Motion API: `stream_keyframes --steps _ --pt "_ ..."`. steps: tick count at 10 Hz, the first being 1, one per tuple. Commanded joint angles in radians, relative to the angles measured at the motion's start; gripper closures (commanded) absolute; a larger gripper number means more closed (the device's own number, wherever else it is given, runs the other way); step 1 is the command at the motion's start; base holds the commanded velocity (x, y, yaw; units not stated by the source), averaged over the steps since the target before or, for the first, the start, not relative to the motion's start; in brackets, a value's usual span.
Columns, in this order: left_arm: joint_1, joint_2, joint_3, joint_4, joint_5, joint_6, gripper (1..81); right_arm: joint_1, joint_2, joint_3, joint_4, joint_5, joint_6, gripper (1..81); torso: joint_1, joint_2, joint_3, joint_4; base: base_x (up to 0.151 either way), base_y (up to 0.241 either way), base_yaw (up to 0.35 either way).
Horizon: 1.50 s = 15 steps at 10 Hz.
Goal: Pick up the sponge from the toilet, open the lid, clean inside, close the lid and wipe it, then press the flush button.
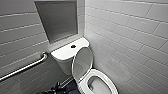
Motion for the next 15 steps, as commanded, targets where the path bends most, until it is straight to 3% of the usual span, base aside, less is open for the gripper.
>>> stream_keyframes --steps 1,2,3,5,6,8,10,12,15 --pt "-0.012 -0.107 0.415 0.347 0.639 0.105 1.0 0.005 -0.043 -0.001 -0.074 -0.021 -0.002 81.1 0.0 0.0 0.0 0.0 0.0 0.0 0.0" --pt "0.043 -0.089 0.451 0.34 0.769 0.178 1.0 0.007 -0.045 -0.008 -0.076 -0.021 0.0 81.1 0.0 0.0 0.0 0.0 0.0 0.0 0.0" --pt "0.111 -0.067 0.469 0.35 0.855 0.202 1.0 0.01 -0.049 -0.003 -0.077 -0.021 0.003 81.1 0.0 0.0 0.0 0.0 0.0 0.0 0.0" --pt "0.304 -0.026 0.457 0.388 0.877 0.294 1.0 0.008 -0.077 0.026 -0.085 -0.004 0.0 81.1 0.0 0.0 0.0 0.0 0.0 0.0 0.0" --pt "0.39 -0.007 0.433 0.443 0.87 0.294 1.0 0.002 -0.098 0.035 -0.086 0.036 0.0 81.1 0.0 0.0 0.0 0.0 0.0 0.0 0.0" --pt "0.547 0.057 0.367 0.542 0.847 0.292 1.0 -0.019 -0.127 0.022 -0.096 0.144 0.006 81.1 0.0 0.0 0.001 0.0 0.0 0.0 0.0" --pt "0.633 0.102 0.307 0.586 0.81 0.292 1.0 -0.019 -0.163 0.041 -0.105 0.203 0.009 81.1 0.0 0.0 0.001 0.0 0.0 0.0 0.0" --pt "0.703 0.143 0.224 0.624 0.746 0.292 1.0 0.016 -0.262 0.171 -0.111 0.22 0.01 81.1 0.0 -0.001 0.002 0.0 0.0 0.0 0.0" --pt "0.765 0.191 0.023 0.615 0.524 0.271 1.0 0.126 -0.405 0.386 -0.108 0.2 0.007 81.1 0.0 -0.001 0.002 0.0 0.0 0.0 0.0"
